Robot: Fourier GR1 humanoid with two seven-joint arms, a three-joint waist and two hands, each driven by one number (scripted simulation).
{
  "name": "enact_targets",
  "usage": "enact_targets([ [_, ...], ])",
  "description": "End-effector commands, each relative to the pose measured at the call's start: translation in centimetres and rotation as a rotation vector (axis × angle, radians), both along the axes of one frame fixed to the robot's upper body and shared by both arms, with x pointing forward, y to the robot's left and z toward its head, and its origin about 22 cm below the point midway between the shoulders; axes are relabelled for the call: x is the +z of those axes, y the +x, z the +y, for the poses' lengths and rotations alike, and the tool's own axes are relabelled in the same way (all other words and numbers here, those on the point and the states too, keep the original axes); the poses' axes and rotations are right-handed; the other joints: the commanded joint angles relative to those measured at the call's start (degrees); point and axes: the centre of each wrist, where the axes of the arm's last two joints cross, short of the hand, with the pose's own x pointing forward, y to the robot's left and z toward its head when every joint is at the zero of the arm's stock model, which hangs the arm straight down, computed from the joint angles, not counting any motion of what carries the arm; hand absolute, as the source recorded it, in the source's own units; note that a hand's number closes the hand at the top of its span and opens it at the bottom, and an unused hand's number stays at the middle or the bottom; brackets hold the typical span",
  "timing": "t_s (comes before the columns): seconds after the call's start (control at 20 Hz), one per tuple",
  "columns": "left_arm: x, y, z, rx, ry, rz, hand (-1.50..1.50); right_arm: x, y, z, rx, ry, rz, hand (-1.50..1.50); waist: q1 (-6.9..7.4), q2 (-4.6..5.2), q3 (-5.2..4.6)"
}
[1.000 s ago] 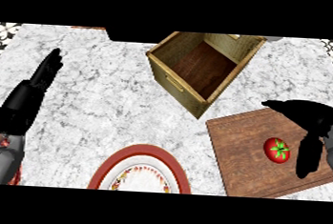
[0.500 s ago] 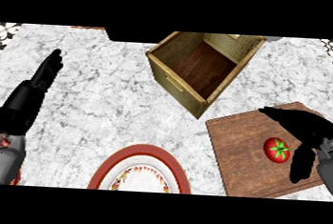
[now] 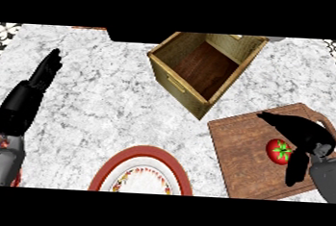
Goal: Pick the tomato from the cutting board and place it in the basket
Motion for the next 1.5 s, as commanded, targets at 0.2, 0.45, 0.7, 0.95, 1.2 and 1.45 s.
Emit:
enact_targets([
  [0.2, 0.0, 0.6, 1.5, 0.004, -0.010, 0.008, 0.00, -1.3, 0.6, 0.1, -0.028, -0.021, 0.019, -1.50, -0.04, 0.04, 0.00],
  [0.45, 0.5, -0.1, 0.0, 0.008, -0.022, 0.004, 0.00, -3.9, -0.8, -1.3, -0.020, -0.033, 0.036, -1.50, 0.02, 0.01, 0.02],
  [0.7, -0.9, -1.7, -0.8, 0.012, -0.013, 0.008, 0.00, -3.5, 0.5, -0.8, -0.042, 0.010, 0.043, 1.50, 0.12, -0.01, 0.01],
  [0.95, -0.5, -1.2, 0.0, 0.011, -0.001, -0.001, 0.00, -5.6, 0.1, -0.3, -0.013, 0.006, 0.020, 1.50, 0.22, 0.03, 0.02],
  [1.2, -0.2, -0.2, -1.6, -0.013, -0.019, -0.011, 0.00, -5.6, 1.3, -1.2, 0.045, 0.013, -0.037, 1.50, 0.28, 0.07, 0.03],
  [1.45, 0.0, -0.1, 0.2, 0.031, -0.015, 0.013, 0.00, -3.3, -0.2, -6.1, -0.396, -0.125, -0.198, 1.50, -1.75, -0.36, -0.06],
])
